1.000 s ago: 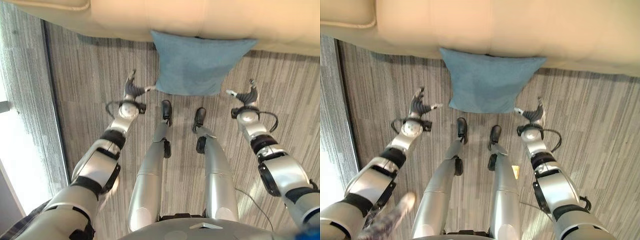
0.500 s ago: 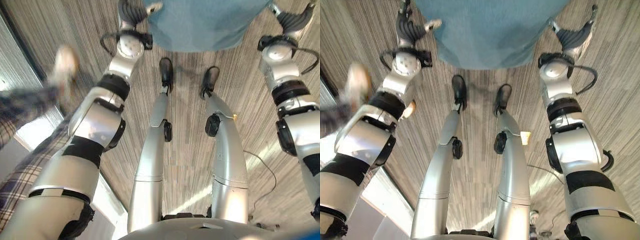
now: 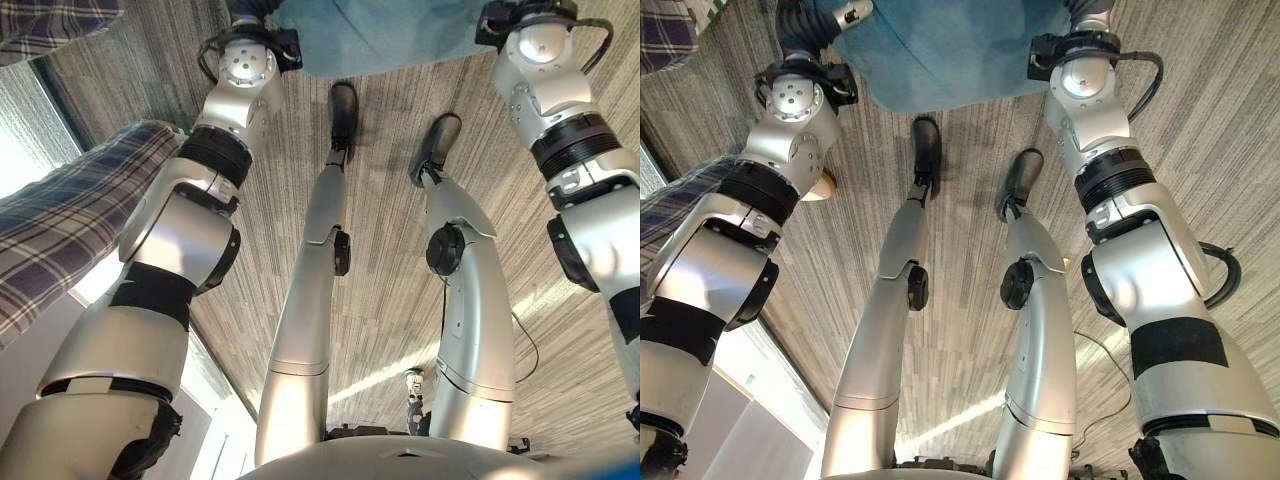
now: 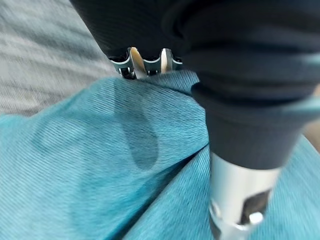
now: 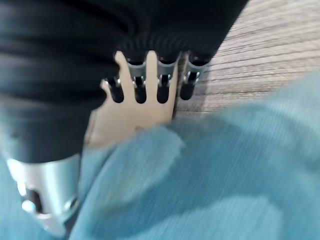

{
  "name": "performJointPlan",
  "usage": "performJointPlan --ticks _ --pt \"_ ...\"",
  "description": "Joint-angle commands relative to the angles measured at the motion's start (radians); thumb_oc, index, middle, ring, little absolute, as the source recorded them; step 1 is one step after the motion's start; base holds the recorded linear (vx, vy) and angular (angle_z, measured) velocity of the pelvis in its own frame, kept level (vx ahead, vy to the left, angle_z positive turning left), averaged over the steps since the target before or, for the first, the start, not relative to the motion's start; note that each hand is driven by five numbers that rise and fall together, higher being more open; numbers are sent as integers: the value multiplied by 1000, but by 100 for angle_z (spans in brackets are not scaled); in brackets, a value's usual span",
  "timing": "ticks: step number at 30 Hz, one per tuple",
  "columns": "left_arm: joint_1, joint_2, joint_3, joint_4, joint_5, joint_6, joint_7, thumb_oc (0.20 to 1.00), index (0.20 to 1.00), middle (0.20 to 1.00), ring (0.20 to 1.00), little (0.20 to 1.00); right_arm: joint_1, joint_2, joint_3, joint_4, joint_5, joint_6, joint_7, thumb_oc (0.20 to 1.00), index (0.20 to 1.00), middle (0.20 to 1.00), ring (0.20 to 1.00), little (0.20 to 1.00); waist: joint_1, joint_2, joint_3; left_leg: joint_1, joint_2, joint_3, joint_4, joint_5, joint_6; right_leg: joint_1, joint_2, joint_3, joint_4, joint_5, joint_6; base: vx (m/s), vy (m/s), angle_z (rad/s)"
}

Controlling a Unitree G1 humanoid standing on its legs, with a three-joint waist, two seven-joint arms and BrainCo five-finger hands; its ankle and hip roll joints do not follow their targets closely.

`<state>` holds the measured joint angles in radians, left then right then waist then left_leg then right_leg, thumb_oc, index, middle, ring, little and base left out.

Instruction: Pick up all the scattered cushions and arrange them neatly on the sofa.

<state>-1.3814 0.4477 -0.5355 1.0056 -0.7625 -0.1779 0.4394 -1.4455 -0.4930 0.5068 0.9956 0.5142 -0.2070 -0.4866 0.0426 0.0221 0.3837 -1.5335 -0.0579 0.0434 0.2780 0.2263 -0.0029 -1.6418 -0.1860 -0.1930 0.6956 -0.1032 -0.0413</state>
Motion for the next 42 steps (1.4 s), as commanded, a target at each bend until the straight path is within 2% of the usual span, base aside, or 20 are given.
performJointPlan --ticks 1,6,8,11,13,18,19,20,22,24,27,31,32,34,42 --pt "35 -131 -16 -16 157 -75 -34 1000 1000 1000 1000 1000 127 56 29 32 -154 17 -84 1000 1000 1000 1000 1000 -37 -6 -175 -35 15 -36 144 -173 -60 102 29 62 -258 142 198 -44 31 -2" --pt "147 -88 32 -15 197 -67 -32 1000 1000 1000 1000 1000 238 38 -29 13 -218 36 -99 1000 1000 1000 1000 1000 -37 -5 -190 38 17 -36 83 -150 -72 171 34 46 -308 156 204 -43 8 -5" --pt "182 -101 52 -31 202 -69 -30 1000 1000 1000 1000 1000 268 41 -48 6 -228 38 -101 1000 1000 1000 1000 1000 -37 -5 -192 69 16 -38 58 -142 -77 199 34 40 -321 161 206 -61 -17 -3" --pt "301 -154 83 -75 235 -67 -40 1000 1000 1000 1000 1000 365 60 -96 -3 -244 41 -87 1000 1000 1000 1000 1000 -34 -7 -185 207 20 -43 -18 -121 -94 320 38 17 -355 165 208 -73 -38 3" --pt "482 -203 100 -111 296 -53 -65 1000 1000 1000 1000 1000 545 85 -156 -29 -278 41 -55 1000 1000 1000 1000 1000 -30 -19 -169 408 25 -60 -96 -109 -110 513 35 -20 -409 164 207 -64 -82 4" --pt "781 -225 124 -52 377 -16 -137 1000 1000 1000 1000 1000 894 135 -258 -16 -289 46 18 1000 1000 1000 1000 1000 -21 -34 -153 735 14 -71 -179 -109 -114 846 39 -75 -514 166 205 -52 -62 3" --pt "825 -232 134 -27 395 -10 -149 1000 1000 1000 1000 1000 944 152 -278 -14 -280 44 33 1000 1000 1000 1000 1000 -22 -39 -154 764 9 -67 -188 -85 -108 884 40 -91 -533 192 198 -8 14 -10" --pt "912 -238 150 4 419 3 -171 1000 1000 1000 1000 1000 1037 171 -293 0 -295 55 48 1000 1000 1000 1000 1000 -24 -42 -157 852 7 -67 -203 -92 -105 986 42 -106 -568 191 198 6 20 3" --pt "1026 -241 186 66 474 17 -199 1000 1000 1000 1000 1000 1150 194 -337 35 -284 58 81 1000 1000 1000 1000 1000 -29 -53 -173 978 9 -59 -228 -107 -102 1127 55 -119 -609 187 201 131 13 15" --pt "1094 -237 207 105 511 28 -219 1000 1000 1000 1000 1000 1215 203 -355 74 -295 70 107 1000 1000 1000 1000 1000 -29 -55 -188 1051 8 -53 -246 -113 -100 1209 64 -121 -636 186 201 172 20 10" --pt "1213 -241 293 207 574 41 -238 1000 1000 1000 1000 1000 1318 222 -366 168 -358 85 154 1000 1000 1000 1000 1000 -26 -63 -243 1192 18 -38 -296 -124 -98 1356 80 -124 -697 183 206 179 8 4" --pt "1240 -242 320 239 598 51 -247 1000 1000 1000 1000 1000 1337 221 -375 195 -373 91 175 1000 1000 1000 1000 1000 -24 -63 -268 1236 25 -27 -316 -126 -98 1397 81 -120 -718 182 207 93 -2 -5" --pt "1285 -240 357 283 655 64 -266 1000 1000 1000 1000 1000 1360 212 -377 246 -411 100 194 1000 1000 1000 1000 1000 -18 -63 -309 1307 41 -10 -346 -131 -101 1461 84 -112 -751 177 211 134 -24 -11" --pt "1312 -237 387 301 674 68 -279 1000 1000 1000 1000 1000 1378 205 -375 287 -447 111 211 1000 1000 1000 1000 1000 -13 -64 -343 1360 47 4 -357 -143 -100 1514 91 -104 -763 166 208 136 -27 -8" --pt "1334 -241 408 294 649 70 -280 1000 1000 1000 1000 1000 1393 206 -389 302 -441 115 225 1000 1000 1000 1000 1000 -8 -72 -371 1454 60 18 -365 -172 -98 1606 102 -94 -777 143 206 44 -18 -5"
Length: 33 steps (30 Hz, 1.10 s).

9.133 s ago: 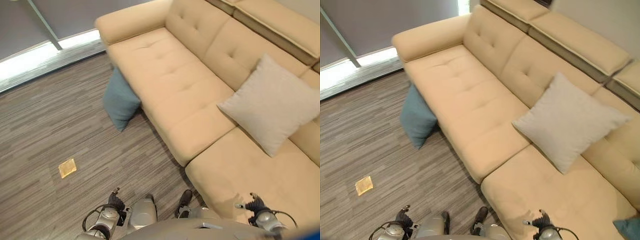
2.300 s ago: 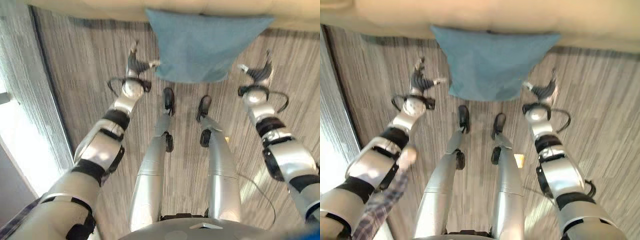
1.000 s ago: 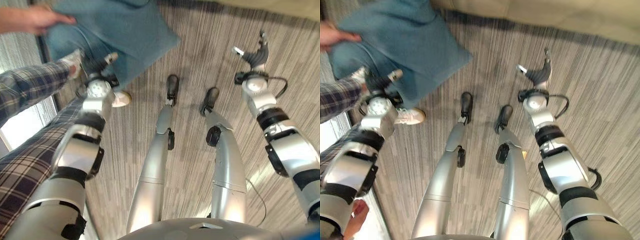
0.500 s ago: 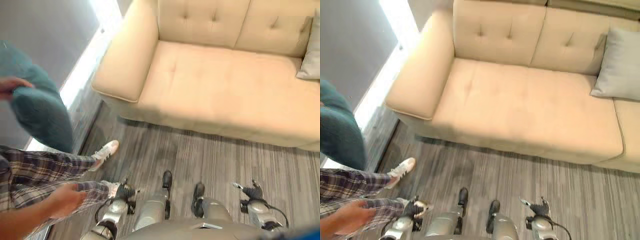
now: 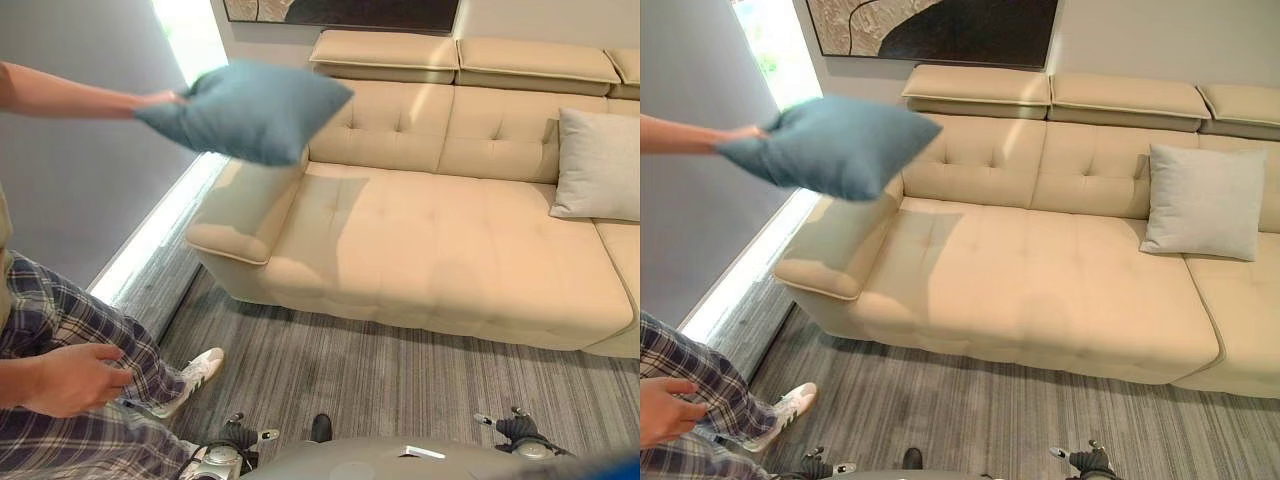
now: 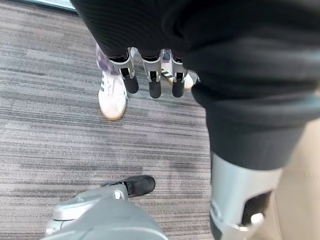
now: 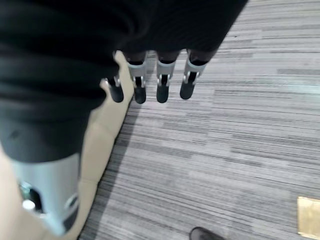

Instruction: Pick up all the scattered cushions and arrange them neatly on the sofa.

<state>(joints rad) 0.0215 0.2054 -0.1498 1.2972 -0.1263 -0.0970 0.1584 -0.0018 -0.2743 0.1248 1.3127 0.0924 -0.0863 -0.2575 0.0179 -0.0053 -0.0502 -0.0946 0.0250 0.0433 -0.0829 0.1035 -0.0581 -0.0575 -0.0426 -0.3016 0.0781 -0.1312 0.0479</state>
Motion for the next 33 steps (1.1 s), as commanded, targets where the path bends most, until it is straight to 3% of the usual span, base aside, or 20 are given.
performJointPlan --ticks 1,19,23,26,28,33 --pt "-70 -1 18 1 14 -10 0 1000 1000 1000 1000 1000 -49 -9 -3 -12 -20 -4 -2 1000 1000 1000 1000 1000 17 -46 61 27 -23 21 -4 -55 -42 34 -41 18 -162 168 117 33 -6 -3" --pt "-56 -11 12 19 37 0 7 1000 1000 1000 1000 1000 -36 11 10 10 -19 2 1 1000 1000 1000 1000 1000 12 -42 61 72 -11 36 -4 -75 -43 77 -40 16 -165 155 115 9 -7 -1" --pt "-61 -3 15 17 22 1 6 1000 1000 1000 1000 1000 -50 9 13 -4 -9 1 2 1000 1000 1000 1000 1000 14 -47 75 73 -6 13 1 -77 -38 78 -31 14 -150 139 105 -23 -78 14" --pt "-95 2 5 3 -7 -2 13 1000 1000 1000 1000 1000 -84 -4 28 -32 1 -6 -4 1000 1000 1000 1000 1000 18 -64 120 -42 -9 -21 163 -117 -33 32 -39 7 -110 127 88 -127 -69 31" --pt "-108 -3 -3 0 -13 -8 13 1000 1000 1000 1000 1000 -94 -11 37 -46 0 -10 -4 1000 1000 1000 1000 1000 21 -72 126 -95 -9 -4 217 -121 -38 23 -46 -15 -105 124 83 -2 -11 42" --pt "-116 -4 -22 -17 -1 -13 21 1000 1000 1000 1000 1000 -97 -19 51 -65 -11 -5 -3 1000 1000 1000 1000 1000 27 -78 110 -158 -11 72 207 -102 -24 14 -42 -39 -96 104 76 106 57 64"
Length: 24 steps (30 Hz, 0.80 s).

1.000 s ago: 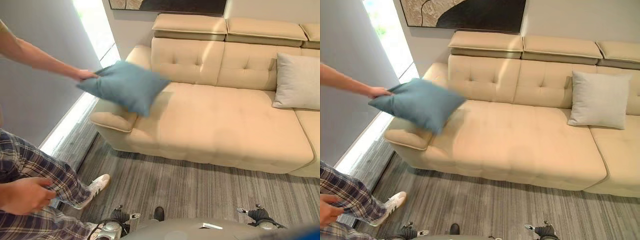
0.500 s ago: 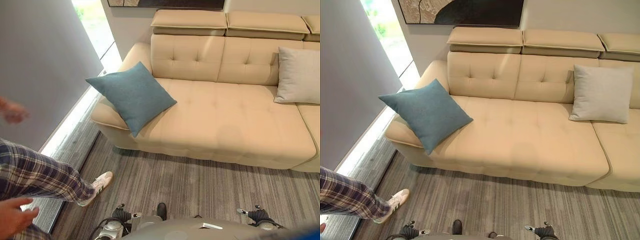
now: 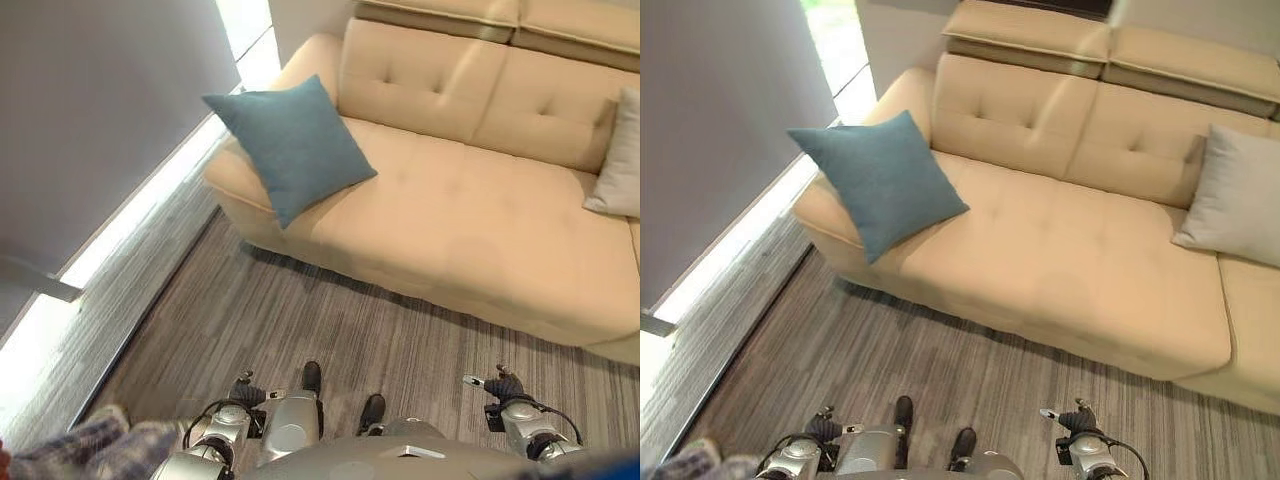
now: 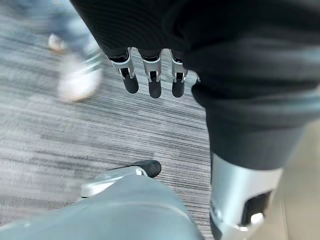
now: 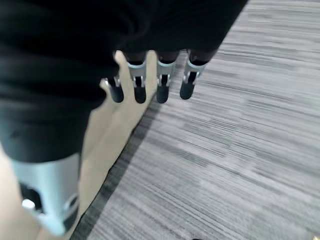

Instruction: Pick up all the scattered cushions and arrange them neatly on the sofa.

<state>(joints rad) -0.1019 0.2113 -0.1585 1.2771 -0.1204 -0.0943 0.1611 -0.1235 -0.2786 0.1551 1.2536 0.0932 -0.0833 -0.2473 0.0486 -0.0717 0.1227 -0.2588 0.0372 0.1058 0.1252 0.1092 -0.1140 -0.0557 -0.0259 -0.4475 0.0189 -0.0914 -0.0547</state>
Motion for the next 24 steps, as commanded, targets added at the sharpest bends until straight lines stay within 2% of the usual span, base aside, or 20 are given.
performJointPlan --ticks 1,5,8,9,10,13,14,16,18,20,21,22,24 --pt "13 -11 -14 4 0 -14 16 1000 1000 1000 1000 1000 26 -13 25 -9 -22 -6 -10 1000 1000 1000 1000 1000 -1 -12 -62 17 -29 7 -2 -119 39 18 -59 108 -28 59 180 181 102 3" --pt "18 -3 -9 9 12 -11 11 1000 1000 1000 1000 1000 17 -6 32 -14 -48 1 -5 1000 1000 1000 1000 1000 9 -20 -70 66 -53 -2 -32 -144 65 27 -90 121 39 42 195 239 170 -14" --pt "17 13 -3 5 19 -8 11 1000 1000 1000 1000 1000 7 -1 40 -16 -63 6 2 1000 1000 1000 1000 1000 15 -14 -60 110 -63 0 -54 -163 96 -22 -130 149 199 68 207 177 171 -10" --pt "16 18 -3 2 18 -9 12 1000 1000 1000 1000 1000 0 0 45 -18 -66 8 5 1000 1000 1000 1000 1000 12 -8 -52 119 -63 -3 -61 -163 106 -52 -135 162 256 84 210 237 200 1" --pt "6 24 -8 -5 9 -15 14 1000 1000 1000 1000 1000 -20 0 56 -27 -67 1 -2 1000 1000 1000 1000 1000 6 13 -40 155 -61 -19 -78 -172 116 -133 -118 189 330 88 200 275 159 1" --pt "-2 22 -18 -4 13 -15 12 1000 1000 1000 1000 1000 -24 -2 66 -23 -63 3 2 1000 1000 1000 1000 1000 -8 9 -36 184 -76 -43 -88 -184 114 -161 -82 212 229 90 198 284 12 3" --pt "-6 15 -24 4 29 -14 16 1000 1000 1000 1000 1000 -20 -3 67 -24 -66 8 1 1000 1000 1000 1000 1000 -33 3 -31 217 -97 -71 -97 -202 114 -202 -54 243 115 139 213 339 -82 47" --pt "-7 10 -22 12 39 -18 16 1000 1000 1000 1000 1000 -13 -3 68 -22 -66 7 2 1000 1000 1000 1000 1000 -45 -7 -33 237 -107 -92 -98 -218 106 -184 -47 257 55 158 225 304 -142 56" --pt "-11 5 -24 15 38 -17 19 1000 1000 1000 1000 1000 -5 -2 64 -19 -61 5 1 1000 1000 1000 1000 1000 -51 -10 -44 244 -106 -102 -94 -227 94 -161 -42 272 41 155 220 219 -164 73" --pt "-13 -1 -24 12 35 -19 18 1000 1000 1000 1000 1000 10 -7 58 -20 -49 -1 2 1000 1000 1000 1000 1000 -54 -17 -57 238 -93 -114 -49 -251 71 -116 -43 254 10 148 214 217 -223 89" --pt "-20 -6 -30 2 27 -22 17 1000 1000 1000 1000 1000 12 -14 57 -20 -41 -2 3 1000 1000 1000 1000 1000 -50 -31 -46 181 -92 -106 66 -261 50 -87 -51 250 -8 145 205 133 -204 71" --pt "-33 -13 -33 -14 -1 -29 18 1000 1000 1000 1000 1000 7 -23 57 -14 -23 -3 4 1000 1000 1000 1000 1000 -42 -44 -33 70 -65 -57 186 -256 45 -52 -63 227 -35 132 193 168 -160 54" --pt "-29 -10 -37 -6 11 -22 12 1000 1000 1000 1000 1000 20 -22 59 -4 -25 -2 10 1000 1000 1000 1000 1000 -27 -44 -45 43 -39 -19 88 -211 53 -24 -53 199 -59 123 197 281 -23 73"
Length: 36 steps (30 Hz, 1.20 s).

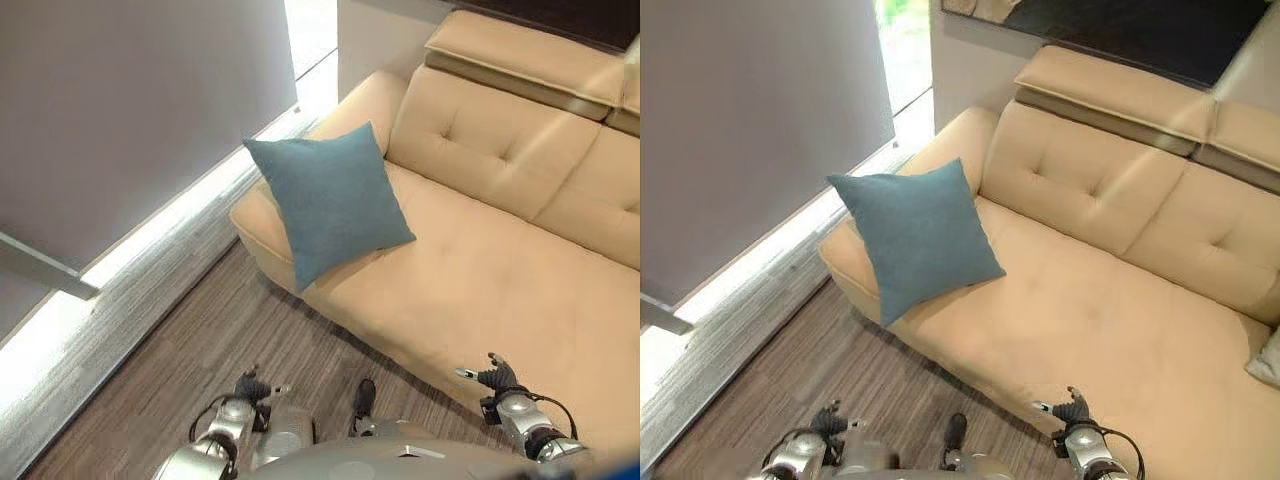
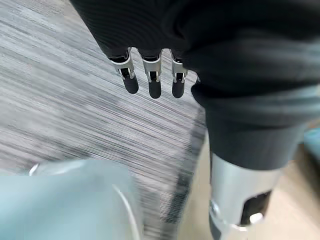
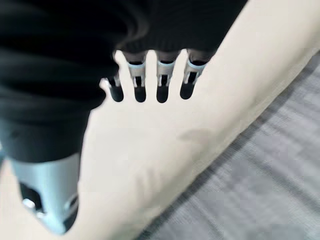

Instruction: Pick up all the scattered cushions and arrange them neatly on the sofa.

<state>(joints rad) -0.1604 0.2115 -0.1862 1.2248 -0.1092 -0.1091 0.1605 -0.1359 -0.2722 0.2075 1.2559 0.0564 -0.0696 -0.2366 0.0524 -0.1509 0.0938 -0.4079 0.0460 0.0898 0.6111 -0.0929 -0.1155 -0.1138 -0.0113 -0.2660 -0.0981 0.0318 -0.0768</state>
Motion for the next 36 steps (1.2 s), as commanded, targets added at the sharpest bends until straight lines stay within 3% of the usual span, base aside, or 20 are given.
performJointPlan --ticks 1,6,12,16,19,23,30,36 --pt "35 -7 -5 52 3 -4 13 1000 1000 1000 1000 1000 35 -26 6 -1 9 -16 -5 1000 1000 1000 1000 1000 -18 44 -11 153 -42 12 -472 74 42 58 -51 10 44 -13 219 282 53 51" --pt "65 -6 17 69 13 2 12 1000 1000 1000 1000 1000 43 -8 0 2 -6 -10 -4 1000 1000 1000 1000 1000 -12 46 -33 191 -43 17 -537 96 41 92 -46 17 53 -44 217 239 132 -34" --pt "57 18 23 55 0 0 11 1000 1000 1000 1000 1000 25 -4 -2 -17 -26 -5 -1 1000 1000 1000 1000 1000 -1 51 -31 238 -64 30 -527 51 84 37 -114 41 248 -55 239 128 159 -21" --pt "43 34 17 42 -13 -9 16 1000 1000 1000 1000 1000 2 -5 -1 -37 -21 -12 -7 1000 1000 1000 1000 1000 -13 70 -20 258 -60 22 -535 43 98 -45 -115 63 355 -45 236 81 88 8" --pt "26 37 0 40 -4 -19 18 1000 1000 1000 1000 1000 -2 -14 2 -34 -15 -17 -10 1000 1000 1000 1000 1000 -26 63 -24 290 -83 6 -546 27 95 -44 -105 72 193 -24 242 128 -19 -3" --pt "45 37 33 -38 -56 -50 56 1000 1000 1000 1000 1000 10 -32 -17 -71 3 -35 -31 1000 1000 1000 1000 1000 -17 54 -51 326 -74 12 -607 46 70 14 -91 56 89 13 257 86 -103 8" --pt "90 34 82 -350 -234 -128 113 1000 1000 1000 1000 1000 17 -104 -84 -274 54 -83 -70 1000 1000 1000 1000 1000 5 46 -35 363 -57 -12 -689 86 47 66 -73 23 14 17 255 58 -104 20" --pt "11 34 36 -510 -279 -171 155 1000 1000 1000 1000 1000 -82 -156 -69 -338 107 -100 -103 1000 1000 1000 1000 1000 13 52 18 279 -48 -43 -698 125 28 -6 -71 3 11 29 253 -87 -73 33"
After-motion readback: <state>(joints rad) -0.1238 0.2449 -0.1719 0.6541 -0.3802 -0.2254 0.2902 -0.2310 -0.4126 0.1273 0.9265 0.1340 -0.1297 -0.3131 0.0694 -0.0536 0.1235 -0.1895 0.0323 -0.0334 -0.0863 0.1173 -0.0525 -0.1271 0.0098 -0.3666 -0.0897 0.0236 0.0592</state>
